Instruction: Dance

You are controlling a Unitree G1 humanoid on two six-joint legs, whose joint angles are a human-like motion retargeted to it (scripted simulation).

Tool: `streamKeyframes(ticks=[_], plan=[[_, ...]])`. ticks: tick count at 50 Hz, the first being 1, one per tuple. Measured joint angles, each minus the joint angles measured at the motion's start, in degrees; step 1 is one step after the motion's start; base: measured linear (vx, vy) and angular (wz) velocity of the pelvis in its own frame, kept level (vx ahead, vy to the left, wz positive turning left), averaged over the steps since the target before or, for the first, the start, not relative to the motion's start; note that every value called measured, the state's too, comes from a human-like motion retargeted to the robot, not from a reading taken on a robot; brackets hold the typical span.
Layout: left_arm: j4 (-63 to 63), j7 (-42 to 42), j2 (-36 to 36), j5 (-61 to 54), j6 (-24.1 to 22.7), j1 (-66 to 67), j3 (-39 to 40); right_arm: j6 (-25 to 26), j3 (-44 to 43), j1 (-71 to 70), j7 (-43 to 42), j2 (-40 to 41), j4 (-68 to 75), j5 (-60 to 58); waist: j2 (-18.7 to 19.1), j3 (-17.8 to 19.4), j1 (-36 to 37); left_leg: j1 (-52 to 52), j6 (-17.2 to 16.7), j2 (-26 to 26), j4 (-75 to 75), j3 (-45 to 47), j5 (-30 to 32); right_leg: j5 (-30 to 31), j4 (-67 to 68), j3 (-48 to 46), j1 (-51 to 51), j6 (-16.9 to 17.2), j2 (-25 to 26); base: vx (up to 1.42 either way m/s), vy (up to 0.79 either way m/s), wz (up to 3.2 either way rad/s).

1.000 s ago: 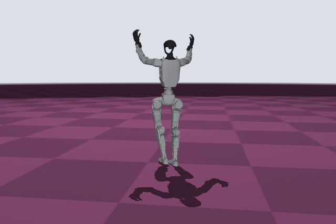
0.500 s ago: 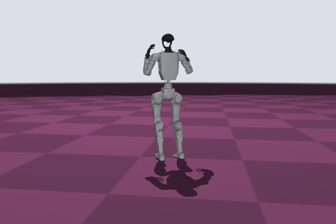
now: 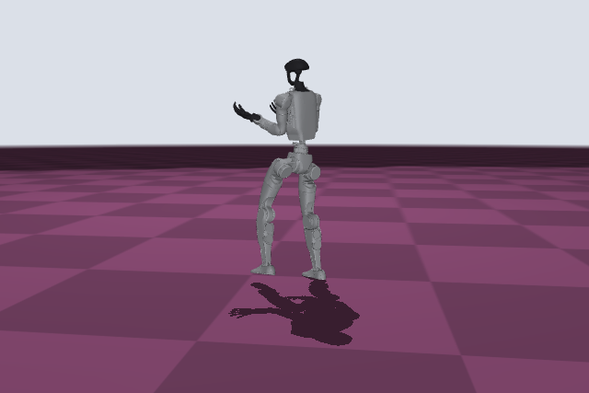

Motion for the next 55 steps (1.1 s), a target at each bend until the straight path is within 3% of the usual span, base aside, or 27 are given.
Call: streamKeyframes(ticks=[5,7,12,15,18,20,22,23,25,27,29,30,33,35,36,40,42,45,48,49,50,52,53,55], plan=[[-0.32,-23.05,-4.07,-13.65,17.97,-2.04,-12.14,12.93,15.34,-11.82,11.5,-10.04,-5.64,-4.19,-0.11,1.21,2.53,8.31,1.39,1.32,-17.94,-4.82,-0.97,1.2,-1.28,-0.56,3.18,2.11,-2.67,0.39,0.08,0.08],[-0.33,-28.95,-3.9,-15.4,24.61,-1.6,-17.48,17.52,22.82,-16.7,15.85,-13.78,-7.5,-6.2,0.19,1.15,2.98,11.46,-0.29,1.33,-23.33,-6.09,0.12,1.25,-1.43,0.37,4.16,3.44,-4.06,0.43,0.13,-0.06],[-2.29,-35.95,-1.49,-14.56,32.33,2.43,-24.21,24.67,32.92,-17.08,22.29,-14.67,-6.44,-7.55,5.59,2.25,1.74,16.1,-12.38,2.54,-25.52,-1.06,1.93,1.38,0.51,0.84,6.63,4.17,-5.29,0.53,0.27,-0.1],[-1.9,-35.83,-2.42,-14.72,34.01,6.77,-24.18,24.98,32.1,-14.17,24.96,-9.84,-5.11,0.4,6.37,2.48,1.47,14.78,-10.95,-2.15,-19.64,-1.47,1.17,4.26,3.02,3.7,5.21,3.25,-9.77,0.49,0.32,-1.08],[-1.7,-31.08,-1.17,-21.46,30.8,8.17,-22.03,24.95,27.93,-12.47,21.29,-8.1,-4.19,4.01,8.98,2.3,2.43,17.2,-8.64,-2.14,-18.46,4.57,-0.24,6.18,13.62,8.6,-1.15,-0.55,-10.93,0.4,0.42,-1.56],[-4.08,-25.66,0.06,-25.91,26.0,7.75,-18.21,24.56,24.3,-12.02,20.21,-7.68,-5.83,6.05,9.87,2.35,2.8,17.61,-7.44,-2.75,-17.99,8.02,-1.33,7.19,23.15,11.78,-8.26,-5.29,-11.72,0.24,0.37,-2.16],[-9.88,-22.32,2.23,-30.09,19.14,7.29,-12.69,22.85,19.63,-10.92,19.57,-6.78,-7.85,7.15,10.57,1.58,1.76,15.44,-6.36,-3.29,-17.17,10.05,-1.93,6.88,31.14,11.6,-15.03,-13.72,-11.96,0.12,0.25,-1.96],[-13.7,-21.75,3.62,-31.73,16.36,7.69,-9.35,21.14,16.9,-10.26,18.94,-6.1,-8.77,7.54,10.46,0.79,0.07,13.62,-5.78,-3.64,-16.49,10.58,-2.28,7.2,33.13,11.33,-17.53,-14.62,-11.48,0.09,0.14,-1.28],[-21.72,-23.69,5.66,-33.29,13.93,9.78,-2.07,16.04,11.57,-7.98,17.35,-3.57,-10.47,8.0,10.45,-0.92,-4.59,10.83,-4.63,-3.31,-16.33,12.31,-2.47,5.38,35.06,10.63,-20.11,-12.25,-7.89,0.14,0.08,-0.75],[-30.59,-29.96,7.36,-34.63,15.43,14.67,4.38,9.9,6.46,-4.37,16.62,-0.36,-11.91,7.84,11.19,-2.28,-8.31,9.03,-4.06,-2.5,-17.82,13.38,-1.94,2.62,33.66,10.05,-20.31,-6.74,-2.11,0.13,0.04,-0.71],[-39.18,-39.87,7.9,-37.13,17.78,21.68,8.83,5.55,1.95,0.6,17.86,3.62,-12.94,6.93,11.75,-2.92,-10.09,8.42,-3.8,-2.23,-20.37,14.03,-0.85,1.16,29.7,10.26,-18.96,-4.15,3.16,0.11,0.05,-0.87],[-42.87,-45.25,7.8,-38.52,18.86,25.4,10.33,4.52,-0.29,3.49,19.16,5.49,-13.42,6.8,11.82,-3.11,-10.57,8.5,-3.82,-2.41,-21.92,14.21,-0.14,0.88,26.99,10.85,-17.81,-3.07,5.45,0.1,0.06,-0.77],[-48.57,-57.8,7.56,-42.41,23.66,35.54,12.82,7.71,-8.14,13.38,28.9,8.66,-14.65,10.43,11.9,-3.39,-11.53,10.45,-5.36,-3.46,-27.12,13.69,2.46,1.53,17.29,16.1,-12.54,1.56,12.11,0.18,0.09,-0.13],[-50.39,-63.31,7.85,-42.5,26.67,41.27,13.04,10.99,-12.46,19.79,35.96,8.69,-14.72,13.21,12.2,-3.34,-12.32,11.85,-6.13,-3.9,-29.9,12.56,4.21,2.69,12.2,20.34,-9.34,0.21,15.73,0.27,0.1,0.51],[-50.89,-64.96,8.02,-41.34,28.35,43.51,12.92,12.65,-13.99,23.12,39.28,8.1,-14.66,14.17,12.38,-3.41,-12.39,12.38,-6.16,-3.93,-31.02,12.44,4.9,0.37,10.2,21.22,-7.76,-1.04,17.03,0.28,0.09,0.46],[-50.41,-67.62,6.61,-37.1,32.34,47.05,9.43,15.74,-16.72,34.59,48.52,5.71,-14.14,13.62,12.26,-3.0,-8.96,13.75,-6.03,-4.19,-32.86,14.15,6.54,-3.38,5.5,13.06,-3.32,-6.33,15.24,0.17,0.12,0.25],[-48.03,-64.49,4.91,-37.81,31.1,44.24,5.68,15.44,-15.66,35.79,48.32,5.72,-13.12,11.49,11.57,-2.55,-7.73,12.88,-6.59,-4.47,-30.37,14.45,6.47,-2.41,5.4,16.02,-3.67,-6.1,15.18,-0.1,0.2,1.13],[-43.78,-51.22,5.19,-41.81,25.76,34.29,3.03,15.73,-12.28,29.42,40.57,4.86,-11.34,12.53,9.59,-4.07,-8.68,6.09,-10.29,-7.38,-21.79,10.65,5.41,-4.63,4.43,5.56,-4.56,-8.59,10.36,-0.15,0.26,2.13],[-40.7,-33.56,10.86,-44.73,8.83,18.95,3.18,11.75,-13.08,17.43,28.11,0.99,-13.27,23.33,8.89,-5.33,-9.09,0.03,-20.36,-8.13,-11.02,7.36,4.29,-6.72,6.15,2.86,-5.99,-7.33,9.33,0.13,0.16,2.32],[-39.19,-27.57,13.56,-42.22,3.32,13.62,3.77,9.24,-14.92,12.38,23.95,-1.13,-13.85,25.2,8.12,-5.4,-7.54,-1.67,-20.61,-8.39,-6.65,6.03,3.61,-7.04,6.67,2.21,-6.01,-6.88,8.5,0.3,0.04,1.42],[-37.56,-21.6,16.37,-38.63,-1.54,8.42,4.56,6.56,-17.16,7.1,19.89,-3.51,-14.32,26.24,7.16,-5.23,-5.44,-3.21,-19.63,-8.54,-1.84,4.74,2.49,-7.24,7.08,1.34,-5.66,-6.61,7.55,0.45,0.05,1.4],[-32.81,-11.53,20.97,-24.7,-6.82,-2.18,5.46,1.95,-23.14,-2.52,11.44,-10.88,-14.38,23.13,4.9,-2.72,-3.13,-2.91,-12.66,-7.88,6.86,5.33,-0.59,-7.52,8.06,-1.88,-2.71,-5.37,4.13,0.49,0.09,1.75],[-29.48,-8.16,23.42,-16.33,-8.51,-8.5,6.08,-0.76,-25.64,-7.26,7.69,-15.1,-14.06,20.06,3.74,-2.05,-2.15,-3.44,-8.83,-7.23,10.26,5.59,-1.31,-7.45,7.79,-3.1,-1.69,-4.91,2.77,0.37,0.08,1.65],[-23.04,-1.78,29.85,-3.99,-7.56,-20.33,6.99,-6.09,-26.22,-16.73,-1.4,-23.6,-12.25,12.03,1.86,-2.37,-1.02,-5.71,-3.46,-6.38,13.9,3.82,-1.92,-6.79,5.71,-5.56,-0.65,-4.64,1.43,0.33,0.05,1.23]])
